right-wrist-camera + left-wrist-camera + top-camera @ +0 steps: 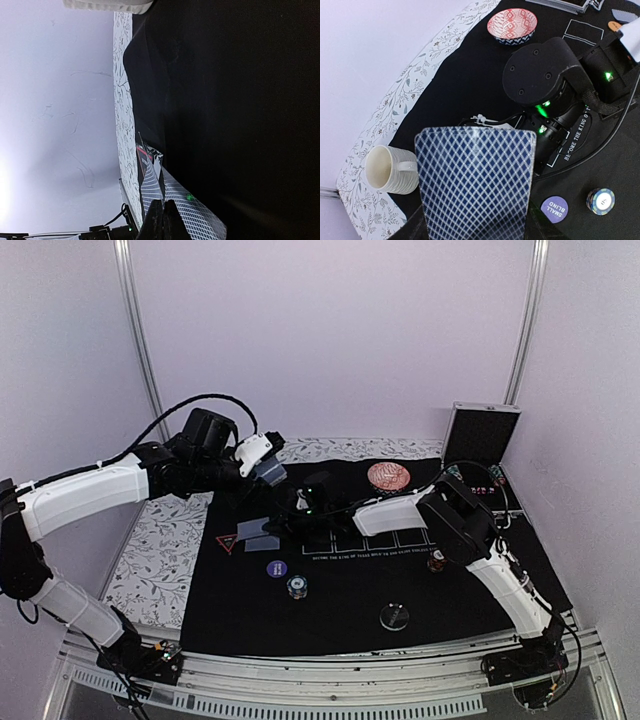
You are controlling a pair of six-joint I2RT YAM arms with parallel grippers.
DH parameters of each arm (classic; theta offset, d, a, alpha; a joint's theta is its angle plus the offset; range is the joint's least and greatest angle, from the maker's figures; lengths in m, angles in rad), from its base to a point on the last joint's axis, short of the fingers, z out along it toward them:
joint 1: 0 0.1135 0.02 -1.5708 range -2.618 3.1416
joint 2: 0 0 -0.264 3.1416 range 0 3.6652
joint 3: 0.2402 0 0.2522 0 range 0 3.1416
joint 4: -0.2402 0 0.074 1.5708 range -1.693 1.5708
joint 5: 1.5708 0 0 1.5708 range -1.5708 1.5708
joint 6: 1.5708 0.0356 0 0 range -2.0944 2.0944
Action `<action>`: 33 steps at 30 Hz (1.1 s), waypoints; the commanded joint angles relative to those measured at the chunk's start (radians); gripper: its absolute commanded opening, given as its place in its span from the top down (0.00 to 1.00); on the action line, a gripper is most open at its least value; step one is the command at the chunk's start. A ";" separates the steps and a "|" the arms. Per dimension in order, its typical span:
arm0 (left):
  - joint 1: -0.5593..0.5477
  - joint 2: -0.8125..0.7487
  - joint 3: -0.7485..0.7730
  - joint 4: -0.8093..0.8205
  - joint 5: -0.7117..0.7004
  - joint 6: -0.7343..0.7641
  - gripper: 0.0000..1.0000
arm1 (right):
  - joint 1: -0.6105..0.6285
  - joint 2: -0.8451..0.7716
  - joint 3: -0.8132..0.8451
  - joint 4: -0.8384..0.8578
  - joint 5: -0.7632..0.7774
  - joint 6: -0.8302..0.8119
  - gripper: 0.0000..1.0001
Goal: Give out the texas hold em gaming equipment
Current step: Distribute the poker card in the small blind area.
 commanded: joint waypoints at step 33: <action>0.015 -0.029 0.016 0.030 -0.002 -0.001 0.50 | 0.001 -0.153 -0.188 0.039 0.080 -0.027 0.84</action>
